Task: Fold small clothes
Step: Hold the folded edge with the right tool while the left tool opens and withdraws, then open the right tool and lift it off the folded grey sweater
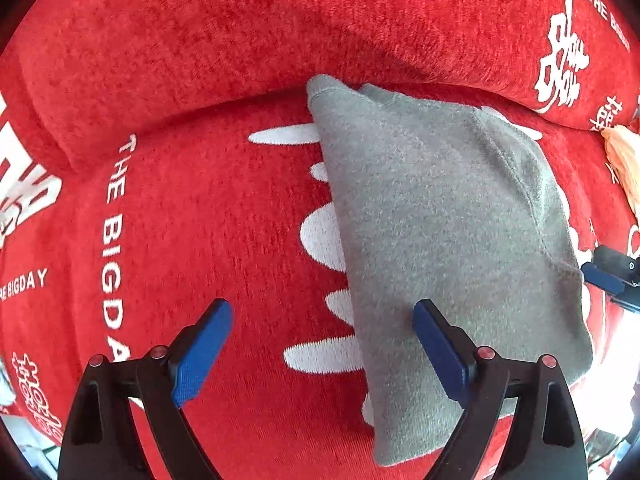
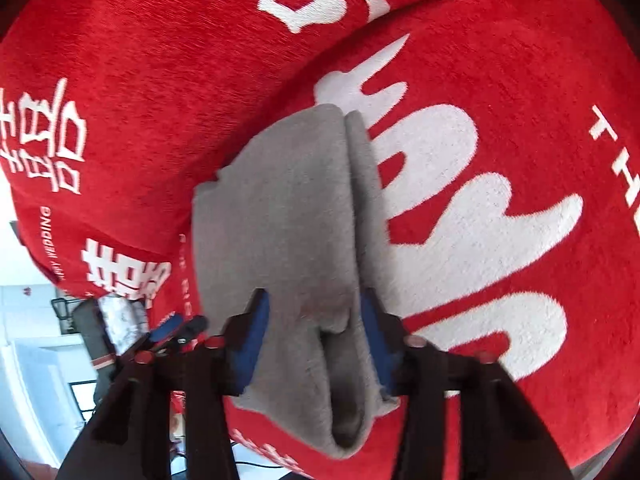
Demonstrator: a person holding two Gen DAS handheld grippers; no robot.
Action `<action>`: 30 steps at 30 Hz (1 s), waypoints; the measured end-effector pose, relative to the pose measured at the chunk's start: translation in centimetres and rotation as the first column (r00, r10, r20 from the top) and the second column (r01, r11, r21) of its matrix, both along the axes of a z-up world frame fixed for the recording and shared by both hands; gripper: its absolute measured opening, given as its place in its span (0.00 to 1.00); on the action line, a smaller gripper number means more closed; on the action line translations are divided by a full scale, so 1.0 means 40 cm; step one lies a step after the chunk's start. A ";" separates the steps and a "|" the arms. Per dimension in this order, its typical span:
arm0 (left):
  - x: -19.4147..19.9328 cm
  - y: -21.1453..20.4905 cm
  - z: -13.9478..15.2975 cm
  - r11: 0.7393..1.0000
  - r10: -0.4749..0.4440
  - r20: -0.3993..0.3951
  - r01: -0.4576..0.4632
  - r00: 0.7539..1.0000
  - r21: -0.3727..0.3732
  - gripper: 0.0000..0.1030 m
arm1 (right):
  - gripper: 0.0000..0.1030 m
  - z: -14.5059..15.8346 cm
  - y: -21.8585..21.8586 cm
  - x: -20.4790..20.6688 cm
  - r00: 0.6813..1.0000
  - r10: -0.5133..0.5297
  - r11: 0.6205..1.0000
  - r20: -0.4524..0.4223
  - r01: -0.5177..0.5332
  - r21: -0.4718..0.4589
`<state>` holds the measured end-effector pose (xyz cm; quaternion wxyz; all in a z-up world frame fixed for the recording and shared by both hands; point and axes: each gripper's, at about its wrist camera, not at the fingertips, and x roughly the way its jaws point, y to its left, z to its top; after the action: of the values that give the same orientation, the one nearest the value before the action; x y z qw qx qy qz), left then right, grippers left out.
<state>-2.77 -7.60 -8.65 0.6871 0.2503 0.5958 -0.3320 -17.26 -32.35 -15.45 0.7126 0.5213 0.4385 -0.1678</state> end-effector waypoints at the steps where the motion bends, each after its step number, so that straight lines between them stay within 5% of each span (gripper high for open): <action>1: 0.005 0.002 0.004 1.000 0.006 0.004 -0.006 1.000 -0.002 0.90 | 0.51 0.002 -0.006 0.004 1.000 0.006 1.000 -0.012 -0.006 -0.018; 5: 0.028 -0.026 0.003 0.999 0.042 0.030 -0.042 0.999 -0.016 0.90 | 0.46 -0.043 -0.064 0.044 1.000 -0.024 1.000 -0.009 0.024 0.018; 6: 0.035 -0.031 0.000 0.998 0.057 0.030 -0.056 0.998 -0.019 0.90 | 0.15 -0.068 -0.078 0.058 0.999 -0.033 0.998 -0.011 0.034 0.062; 7: 0.038 -0.034 -0.001 0.998 0.063 0.032 -0.063 0.997 -0.018 0.90 | 0.08 -0.091 -0.085 0.075 1.000 -0.024 0.994 -0.013 0.026 0.104; 12: 0.013 -0.036 -0.008 0.999 0.035 0.044 -0.035 0.998 -0.009 0.90 | 0.07 -0.033 -0.056 0.096 0.991 0.090 0.991 -0.100 -0.100 -0.094; 15: -0.006 -0.024 -0.017 0.999 0.038 0.035 -0.038 0.999 0.004 0.90 | 0.08 -0.079 -0.061 0.087 0.987 0.082 0.995 -0.138 -0.089 -0.050; 19: -0.018 -0.002 0.002 1.000 0.027 0.023 -0.027 0.999 0.008 0.90 | 0.09 -0.026 -0.044 0.084 0.987 0.076 0.993 -0.143 -0.088 -0.080; 27: -0.082 0.042 -0.033 0.999 -0.022 -0.033 0.024 0.999 0.041 0.90 | 0.12 0.086 0.133 0.085 0.961 0.273 0.956 -0.046 -0.276 -0.099; 30: -0.099 0.051 -0.052 0.999 -0.028 -0.052 0.030 0.998 0.045 0.90 | 0.12 0.026 0.185 0.082 0.939 0.307 0.942 -0.158 -0.324 -0.092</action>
<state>-6.71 -5.58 -10.72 0.6608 0.2660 0.6169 -0.3347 -13.99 -24.95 -14.41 0.7266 0.3887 0.5552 -0.1130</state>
